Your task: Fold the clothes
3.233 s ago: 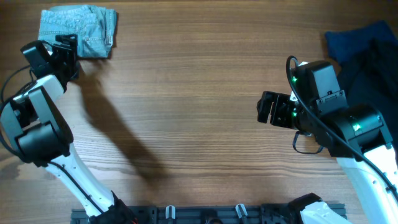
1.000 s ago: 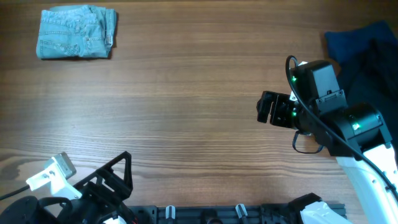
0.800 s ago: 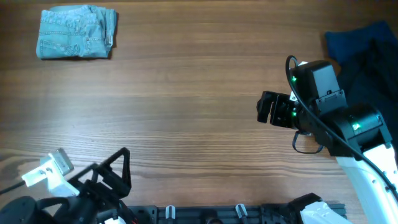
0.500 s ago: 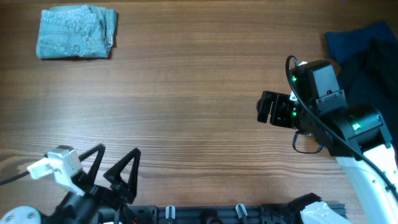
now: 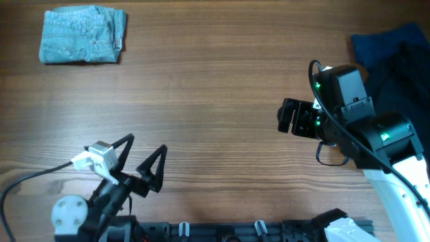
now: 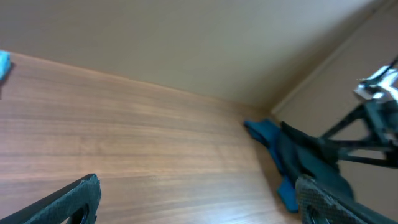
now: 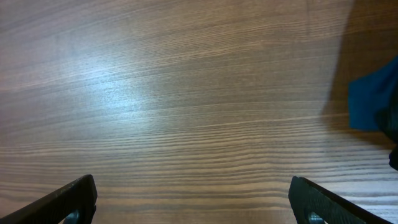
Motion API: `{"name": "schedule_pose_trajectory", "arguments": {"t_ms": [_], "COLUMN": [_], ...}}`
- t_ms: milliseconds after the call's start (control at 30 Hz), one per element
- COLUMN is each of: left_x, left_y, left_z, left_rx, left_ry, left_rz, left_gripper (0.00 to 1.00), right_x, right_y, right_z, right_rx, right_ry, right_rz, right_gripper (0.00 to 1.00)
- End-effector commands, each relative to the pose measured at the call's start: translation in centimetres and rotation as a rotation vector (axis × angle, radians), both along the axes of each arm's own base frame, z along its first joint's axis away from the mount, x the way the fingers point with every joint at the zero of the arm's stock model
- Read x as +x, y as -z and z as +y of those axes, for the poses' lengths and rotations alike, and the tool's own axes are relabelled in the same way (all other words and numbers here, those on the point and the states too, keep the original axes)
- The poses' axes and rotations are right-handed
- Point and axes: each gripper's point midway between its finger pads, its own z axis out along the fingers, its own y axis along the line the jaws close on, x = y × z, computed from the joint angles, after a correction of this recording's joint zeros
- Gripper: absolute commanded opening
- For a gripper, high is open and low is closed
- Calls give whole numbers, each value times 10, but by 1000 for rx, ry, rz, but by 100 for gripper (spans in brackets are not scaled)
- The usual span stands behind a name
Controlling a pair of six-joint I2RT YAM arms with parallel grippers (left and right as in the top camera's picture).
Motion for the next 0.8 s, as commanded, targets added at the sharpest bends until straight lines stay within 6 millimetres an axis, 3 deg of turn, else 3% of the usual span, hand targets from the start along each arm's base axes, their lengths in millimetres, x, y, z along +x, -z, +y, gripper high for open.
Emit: {"name": "schedule_pose_trajectory", "arguments": {"t_ms": [0,400,767], "left_x": [11,35,44], "left_y": [18,39,29], "left_z": [13,43,56], "left_rx": [25,31,15], "left_ry": [-84,-270,-344], "left_rz": [-42,-138,-254], "left_gripper": [100,100,100], "right_x": [2,2,2], "right_y": [-4,-4,-4], "right_z": [3,3,3], "right_rx": [10,9,10], "right_ry": [-16,-16,-16], "right_rz": [-8,-8,-8], "right_gripper": [100,100,100]}}
